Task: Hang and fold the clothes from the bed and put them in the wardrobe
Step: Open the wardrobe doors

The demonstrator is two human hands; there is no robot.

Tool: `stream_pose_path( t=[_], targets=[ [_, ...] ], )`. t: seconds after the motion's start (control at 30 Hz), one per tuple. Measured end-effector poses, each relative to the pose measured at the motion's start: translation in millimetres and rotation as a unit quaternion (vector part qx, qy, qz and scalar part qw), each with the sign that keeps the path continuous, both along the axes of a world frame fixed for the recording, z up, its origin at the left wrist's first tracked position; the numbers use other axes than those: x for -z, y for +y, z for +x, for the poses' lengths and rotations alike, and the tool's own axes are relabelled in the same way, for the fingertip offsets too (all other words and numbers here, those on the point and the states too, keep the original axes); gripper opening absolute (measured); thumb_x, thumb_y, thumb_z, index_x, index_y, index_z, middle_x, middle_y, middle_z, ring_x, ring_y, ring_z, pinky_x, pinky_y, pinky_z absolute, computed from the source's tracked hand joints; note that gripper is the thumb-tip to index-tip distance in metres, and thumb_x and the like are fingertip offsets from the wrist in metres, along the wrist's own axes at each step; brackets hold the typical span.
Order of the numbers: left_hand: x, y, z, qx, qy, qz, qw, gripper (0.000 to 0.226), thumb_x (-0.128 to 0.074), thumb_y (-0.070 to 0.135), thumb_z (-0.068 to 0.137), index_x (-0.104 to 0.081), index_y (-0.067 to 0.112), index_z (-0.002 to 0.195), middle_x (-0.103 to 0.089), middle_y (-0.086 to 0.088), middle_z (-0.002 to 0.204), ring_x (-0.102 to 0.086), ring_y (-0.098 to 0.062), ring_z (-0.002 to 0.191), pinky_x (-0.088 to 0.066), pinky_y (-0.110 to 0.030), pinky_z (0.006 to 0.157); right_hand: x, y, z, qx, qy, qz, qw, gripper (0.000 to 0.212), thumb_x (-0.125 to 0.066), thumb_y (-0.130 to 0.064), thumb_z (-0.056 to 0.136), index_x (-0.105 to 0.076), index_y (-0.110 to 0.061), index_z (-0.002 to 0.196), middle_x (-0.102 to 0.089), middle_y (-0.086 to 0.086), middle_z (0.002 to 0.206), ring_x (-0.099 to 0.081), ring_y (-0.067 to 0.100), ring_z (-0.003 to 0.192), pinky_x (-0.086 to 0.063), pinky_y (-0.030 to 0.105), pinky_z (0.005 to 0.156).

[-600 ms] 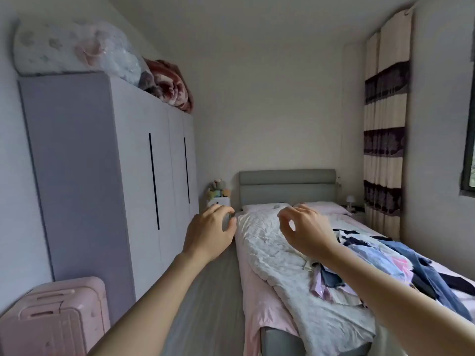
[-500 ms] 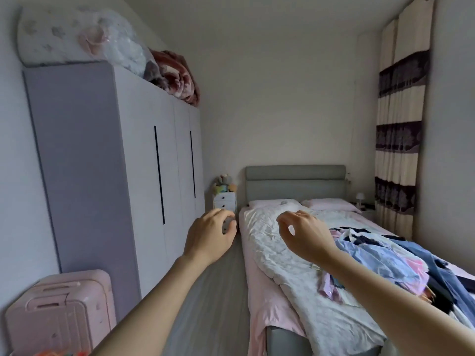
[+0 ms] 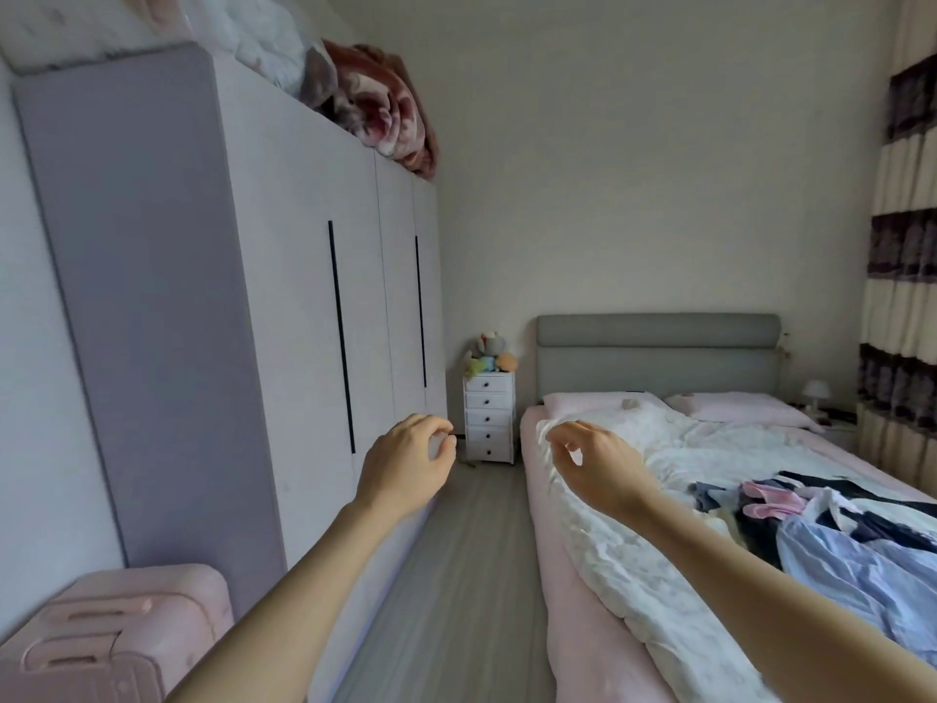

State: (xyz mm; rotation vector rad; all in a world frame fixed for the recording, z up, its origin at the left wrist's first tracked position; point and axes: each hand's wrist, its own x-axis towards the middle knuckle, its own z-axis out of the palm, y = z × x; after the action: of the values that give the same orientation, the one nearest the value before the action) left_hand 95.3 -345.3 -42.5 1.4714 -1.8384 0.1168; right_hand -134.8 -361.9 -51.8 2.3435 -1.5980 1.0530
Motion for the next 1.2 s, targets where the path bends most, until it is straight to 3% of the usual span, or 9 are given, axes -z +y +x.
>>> stream_pose_path(
  t=[0.33, 0.5, 0.6, 0.77, 0.9, 1.2],
  targets=[
    [30.7, -217.4, 19.2, -0.024, -0.007, 0.04, 0.999, 0.026, -0.046, 0.028, 0.096, -0.061, 0.02, 0.116, -0.059, 0.008, 0.121, -0.055, -0.012, 0.109, -0.042, -0.025, 0.085, 19.1, -234.2, 22.8, -0.032, 0.018, 0.044, 0.998, 0.024, -0.043, -0.022, 0.096, -0.062, -0.01, 0.102, -0.064, 0.002, 0.102, -0.059, 0.02, 0.091, -0.049, 0.033, 0.069],
    [28.5, -328.1, 36.7, -0.064, 0.073, 0.039, 0.995, 0.024, -0.049, 0.025, 0.095, -0.062, 0.02, 0.114, -0.06, 0.009, 0.119, -0.057, -0.009, 0.107, -0.043, -0.024, 0.086, 15.1, -362.1, 44.9, -0.1, -0.024, 0.071, 0.992, 0.027, -0.044, -0.024, 0.096, -0.061, -0.018, 0.116, -0.063, -0.001, 0.116, -0.061, 0.022, 0.1, -0.05, 0.037, 0.084],
    [27.2, -378.3, 53.3, -0.087, 0.096, 0.036, 0.991, 0.024, -0.05, 0.024, 0.094, -0.062, 0.02, 0.114, -0.06, 0.01, 0.117, -0.057, -0.007, 0.104, -0.043, -0.024, 0.086, 13.0, -426.1, 67.6, -0.12, -0.055, 0.073, 0.989, 0.029, -0.046, -0.022, 0.095, -0.06, -0.017, 0.12, -0.064, -0.001, 0.118, -0.061, 0.02, 0.102, -0.049, 0.032, 0.083],
    [28.5, -458.6, 105.7, -0.159, 0.093, -0.003, 0.983, 0.022, -0.052, 0.021, 0.093, -0.064, 0.019, 0.112, -0.062, 0.01, 0.113, -0.057, -0.006, 0.104, -0.042, -0.021, 0.084, 21.0, -529.0, 125.7, -0.188, -0.075, 0.08, 0.976, 0.029, -0.045, -0.02, 0.096, -0.06, -0.017, 0.121, -0.065, 0.0, 0.113, -0.06, 0.012, 0.086, -0.05, 0.029, 0.079],
    [38.8, -528.1, 155.6, -0.217, 0.094, -0.021, 0.971, 0.022, -0.051, 0.019, 0.093, -0.064, 0.018, 0.111, -0.063, 0.008, 0.111, -0.059, -0.011, 0.101, -0.042, -0.023, 0.082, 38.3, -608.6, 181.7, -0.232, -0.077, 0.089, 0.966, 0.029, -0.046, -0.017, 0.096, -0.061, -0.015, 0.12, -0.064, -0.002, 0.114, -0.061, 0.014, 0.1, -0.049, 0.028, 0.085],
    [31.9, -699.8, 278.9, -0.272, 0.155, -0.023, 0.95, 0.033, -0.049, 0.021, 0.094, -0.051, 0.02, 0.127, -0.055, 0.006, 0.124, -0.055, -0.012, 0.108, -0.041, -0.025, 0.083, 36.8, -789.2, 329.1, -0.28, -0.079, 0.102, 0.951, 0.029, -0.044, -0.018, 0.096, -0.06, -0.018, 0.12, -0.063, -0.006, 0.113, -0.059, 0.011, 0.1, -0.048, 0.028, 0.089]
  ],
)
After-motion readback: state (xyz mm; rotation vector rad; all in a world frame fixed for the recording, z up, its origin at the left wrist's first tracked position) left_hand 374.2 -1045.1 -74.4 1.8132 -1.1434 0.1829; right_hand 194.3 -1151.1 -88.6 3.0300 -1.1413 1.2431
